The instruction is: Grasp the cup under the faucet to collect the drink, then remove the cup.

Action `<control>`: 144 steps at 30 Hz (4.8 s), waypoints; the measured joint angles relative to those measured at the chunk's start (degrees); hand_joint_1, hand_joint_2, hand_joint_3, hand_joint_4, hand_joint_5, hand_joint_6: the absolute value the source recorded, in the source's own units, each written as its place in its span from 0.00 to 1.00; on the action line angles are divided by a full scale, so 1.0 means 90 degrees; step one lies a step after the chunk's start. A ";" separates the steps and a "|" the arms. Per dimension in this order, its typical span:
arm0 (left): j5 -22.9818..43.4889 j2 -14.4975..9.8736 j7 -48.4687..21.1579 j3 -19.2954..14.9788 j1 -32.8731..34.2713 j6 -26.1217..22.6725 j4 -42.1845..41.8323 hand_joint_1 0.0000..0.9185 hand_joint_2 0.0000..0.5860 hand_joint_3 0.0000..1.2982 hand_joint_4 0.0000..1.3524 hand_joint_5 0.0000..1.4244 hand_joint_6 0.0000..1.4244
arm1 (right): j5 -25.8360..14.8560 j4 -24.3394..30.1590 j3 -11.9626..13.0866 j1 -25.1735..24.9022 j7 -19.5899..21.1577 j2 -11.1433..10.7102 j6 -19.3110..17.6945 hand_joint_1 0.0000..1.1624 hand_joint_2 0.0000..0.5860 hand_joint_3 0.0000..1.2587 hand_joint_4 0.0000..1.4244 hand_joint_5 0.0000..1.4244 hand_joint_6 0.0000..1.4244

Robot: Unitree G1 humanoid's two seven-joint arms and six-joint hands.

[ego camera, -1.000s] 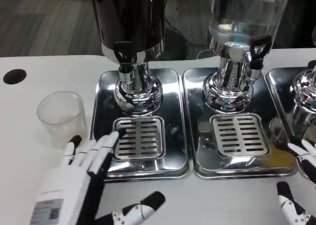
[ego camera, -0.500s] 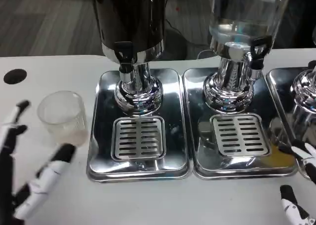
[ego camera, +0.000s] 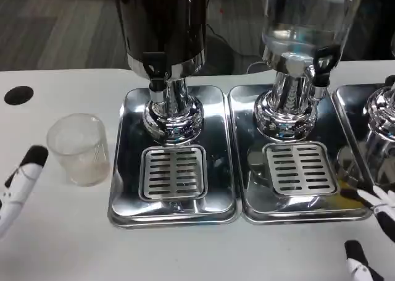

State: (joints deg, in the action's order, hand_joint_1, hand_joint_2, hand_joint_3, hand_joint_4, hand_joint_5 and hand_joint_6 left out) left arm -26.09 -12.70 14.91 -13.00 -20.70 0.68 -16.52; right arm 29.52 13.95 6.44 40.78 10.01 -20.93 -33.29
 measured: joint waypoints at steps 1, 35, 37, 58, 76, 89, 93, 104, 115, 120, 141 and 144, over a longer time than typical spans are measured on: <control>-0.0080 -0.0014 -0.0002 0.0000 0.0075 -0.0085 0.0024 0.11 0.08 0.12 0.06 0.22 0.23 | -0.0002 0.0000 0.0000 0.0017 -0.0017 -0.0001 -0.0006 0.46 0.78 0.17 0.07 0.04 0.00; -0.1457 -0.0641 -0.0740 0.1497 0.2425 -0.2793 0.1673 0.14 0.08 0.17 0.16 0.34 0.32 | -0.0702 -0.0045 0.0251 0.0526 -0.0396 0.0018 -0.1005 0.45 0.78 0.19 0.08 0.05 0.00; -0.1457 -0.0644 -0.0746 0.1603 0.2525 -0.2845 0.1778 0.14 0.08 0.17 0.16 0.34 0.33 | -0.0718 -0.0046 0.0277 0.0534 -0.0419 0.0017 -0.1029 0.45 0.78 0.19 0.08 0.05 0.00; -0.1820 -0.0912 -0.0820 0.2274 0.2923 -0.3369 0.2004 0.33 0.11 0.20 0.25 0.41 0.37 | -0.1077 -0.0232 0.0384 0.0559 -0.0716 0.0081 -0.1543 0.45 0.78 0.20 0.08 0.05 0.00; -0.1989 -0.1004 -0.0929 0.2582 0.3259 -0.3641 0.2303 0.36 0.11 0.28 0.34 0.46 0.41 | -0.1457 -0.0298 0.0451 0.0689 -0.0900 0.0164 -0.2046 0.46 0.76 0.21 0.08 0.07 0.02; -0.2029 -0.1007 -0.0781 0.2617 0.3356 -0.3621 0.2445 0.36 0.16 0.34 0.39 0.50 0.44 | -0.1477 -0.0469 0.0473 0.0689 -0.1049 0.0252 -0.2189 0.46 0.76 0.21 0.08 0.07 0.02; -0.2046 -0.1002 -0.0726 0.2627 0.3336 -0.3567 0.2443 0.35 0.16 0.35 0.40 0.50 0.44 | -0.1476 -0.0472 0.0462 0.0641 -0.1095 0.0270 -0.2188 0.46 0.76 0.20 0.08 0.07 0.02; -0.2045 -0.0977 -0.0639 0.2546 0.2983 -0.3471 0.2087 0.34 0.16 0.35 0.40 0.50 0.44 | -0.1442 -0.0478 0.0366 0.0517 -0.1223 0.0313 -0.2184 0.47 0.76 0.20 0.09 0.07 0.02; -0.2056 -0.0962 -0.0594 0.2504 0.2777 -0.3276 0.1287 0.34 0.16 0.35 0.40 0.51 0.44 | -0.1428 -0.0478 0.0309 0.0490 -0.1275 0.0323 -0.2179 0.47 0.76 0.20 0.09 0.08 0.02; -0.2116 -0.0907 -0.0688 0.2593 0.2778 -0.3179 0.1059 0.34 0.16 0.35 0.40 0.51 0.45 | -0.1422 -0.0479 0.0267 0.0484 -0.1277 0.0327 -0.2179 0.47 0.76 0.20 0.09 0.08 0.02; -0.2429 -0.0511 -0.0893 0.3519 0.2988 -0.3013 0.1359 0.35 0.16 0.36 0.41 0.52 0.45 | -0.1502 -0.0592 0.0280 0.0561 -0.1277 0.0327 -0.2370 0.47 0.76 0.20 0.09 0.08 0.02; -0.2432 -0.0490 -0.0899 0.3557 0.2987 -0.2991 0.1358 0.35 0.17 0.36 0.40 0.51 0.45 | -0.1507 -0.0618 0.0280 0.0571 -0.1277 0.0327 -0.2403 0.47 0.76 0.20 0.09 0.08 0.02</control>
State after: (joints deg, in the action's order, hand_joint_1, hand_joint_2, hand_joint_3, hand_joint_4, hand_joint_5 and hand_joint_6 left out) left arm -47.98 -17.11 6.82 19.02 6.18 -26.24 -4.29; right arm 15.96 8.40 8.96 45.93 -1.48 -17.99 -54.92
